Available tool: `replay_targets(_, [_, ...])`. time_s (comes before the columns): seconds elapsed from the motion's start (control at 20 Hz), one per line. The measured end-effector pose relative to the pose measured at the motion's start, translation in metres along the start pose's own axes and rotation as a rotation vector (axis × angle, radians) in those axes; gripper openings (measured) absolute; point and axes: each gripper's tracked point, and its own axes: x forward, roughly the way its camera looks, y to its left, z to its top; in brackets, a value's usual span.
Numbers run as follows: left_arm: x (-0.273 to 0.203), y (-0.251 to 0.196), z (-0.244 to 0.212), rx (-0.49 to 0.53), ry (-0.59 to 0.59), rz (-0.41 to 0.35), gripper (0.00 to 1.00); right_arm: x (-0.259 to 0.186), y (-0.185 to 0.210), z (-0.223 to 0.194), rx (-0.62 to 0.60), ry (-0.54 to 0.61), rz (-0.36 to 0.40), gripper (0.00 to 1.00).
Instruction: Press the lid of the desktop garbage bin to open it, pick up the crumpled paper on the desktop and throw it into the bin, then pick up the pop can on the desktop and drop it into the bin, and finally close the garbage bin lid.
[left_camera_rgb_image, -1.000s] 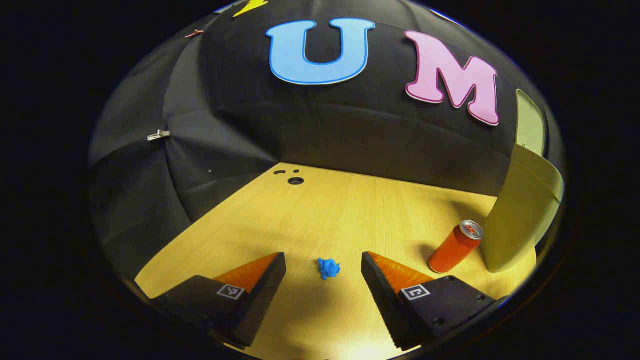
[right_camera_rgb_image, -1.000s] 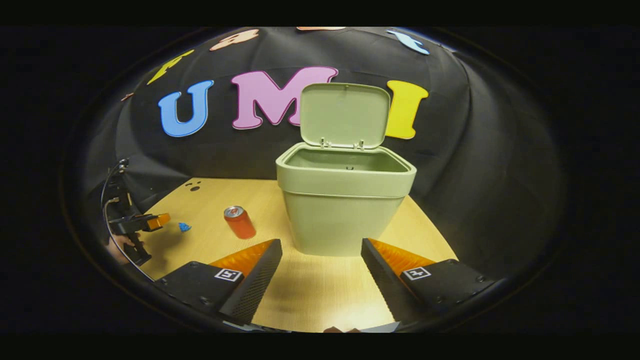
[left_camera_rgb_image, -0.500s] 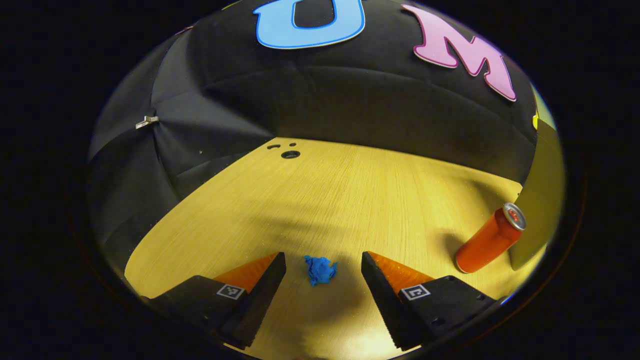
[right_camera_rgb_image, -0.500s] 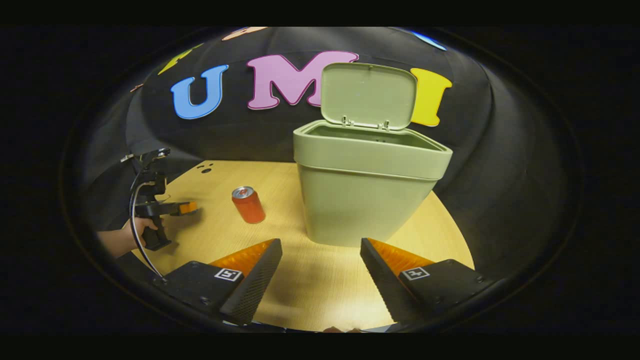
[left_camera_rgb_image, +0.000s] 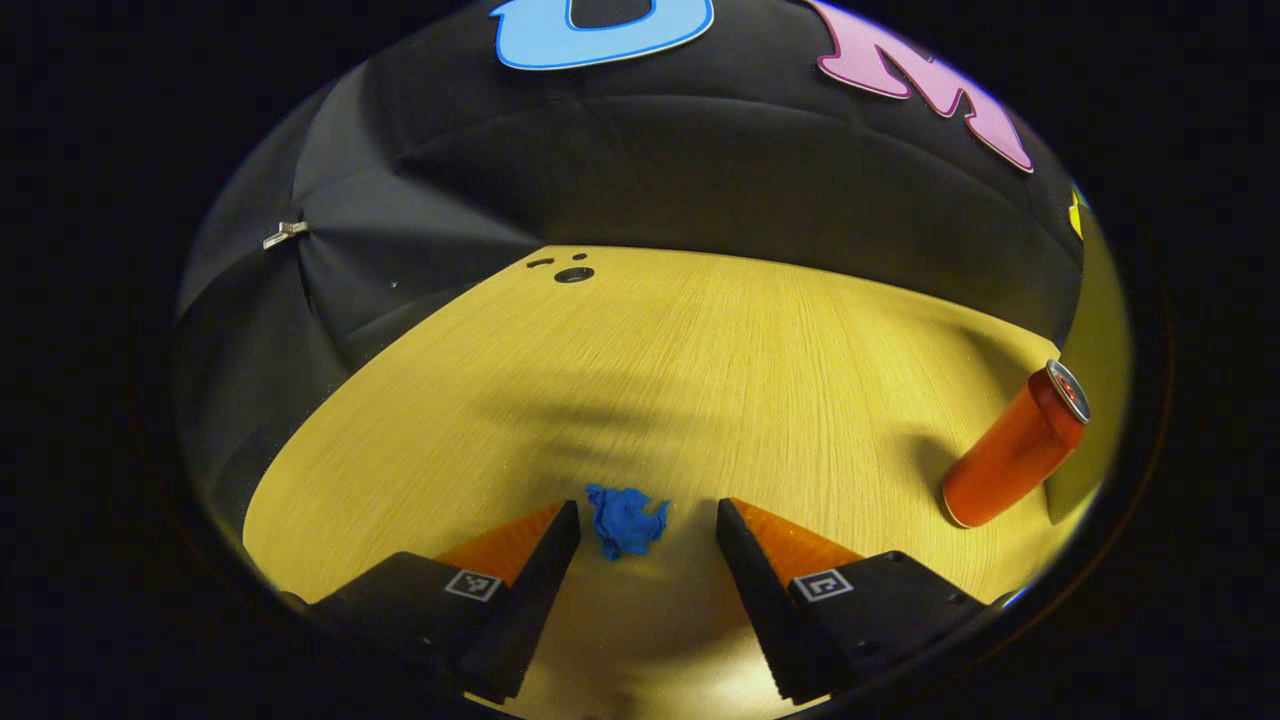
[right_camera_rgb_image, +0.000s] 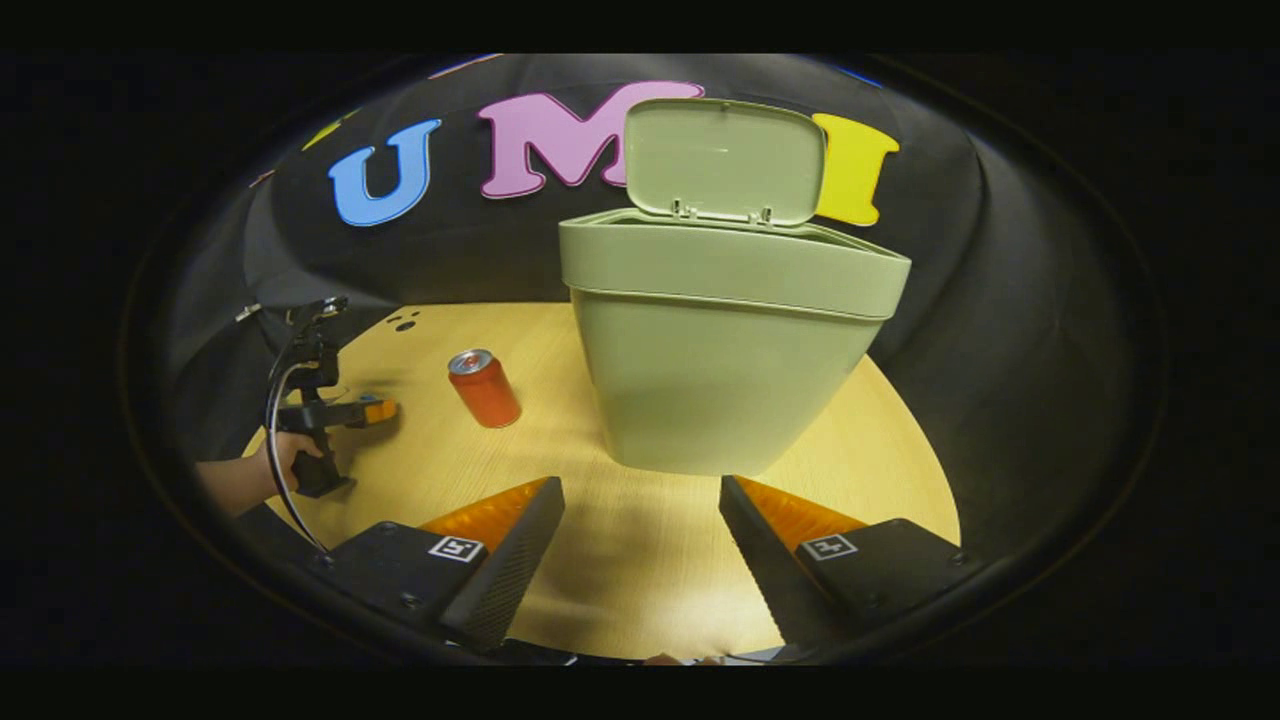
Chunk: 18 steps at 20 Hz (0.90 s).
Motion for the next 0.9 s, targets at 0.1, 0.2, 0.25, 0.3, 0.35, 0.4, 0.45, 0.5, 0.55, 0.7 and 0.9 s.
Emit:
replay_targets(0.1, [0.001,-0.001,0.0,-0.01,-0.004,-0.001,0.87,0.0,-0.003,-0.002,0.019,0.004,-0.003,0.98])
replay_targets(0.2, [0.002,0.0,0.0,-0.013,-0.004,0.001,0.81,-0.001,-0.006,-0.006,0.029,0.01,-0.009,0.98])
replay_targets(0.25, [0.002,0.0,-0.002,-0.009,-0.001,0.001,0.75,-0.002,-0.007,-0.008,0.032,0.013,-0.011,0.98])
replay_targets(0.3, [0.002,0.001,-0.002,-0.004,-0.001,0.001,0.65,-0.002,-0.006,-0.011,0.035,0.016,-0.009,0.99])
replay_targets(0.35, [0.001,0.0,-0.002,0.004,-0.004,0.0,0.55,-0.002,-0.005,-0.013,0.037,0.02,-0.005,0.99])
replay_targets(0.4, [0.001,-0.001,-0.003,0.015,-0.01,-0.001,0.44,-0.002,-0.005,-0.015,0.033,0.023,-0.007,0.98])
replay_targets(0.45, [0.001,-0.001,-0.002,0.024,-0.016,-0.003,0.37,-0.003,-0.005,-0.015,0.029,0.02,-0.007,0.99])
replay_targets(0.5, [0.0,-0.002,-0.002,0.027,-0.019,-0.003,0.38,-0.002,-0.004,-0.016,0.026,0.019,-0.003,0.99])
replay_targets(0.55, [0.0,-0.002,-0.003,0.026,-0.019,-0.003,0.36,-0.003,-0.003,-0.017,0.021,0.02,0.0,0.99])
replay_targets(0.7, [-0.004,-0.008,-0.001,0.034,-0.019,-0.028,0.25,-0.004,-0.003,-0.018,0.015,0.017,0.005,0.99])
replay_targets(0.9, [-0.023,-0.015,0.021,0.071,-0.076,-0.054,0.24,-0.003,-0.003,-0.022,0.024,0.02,0.01,0.99])
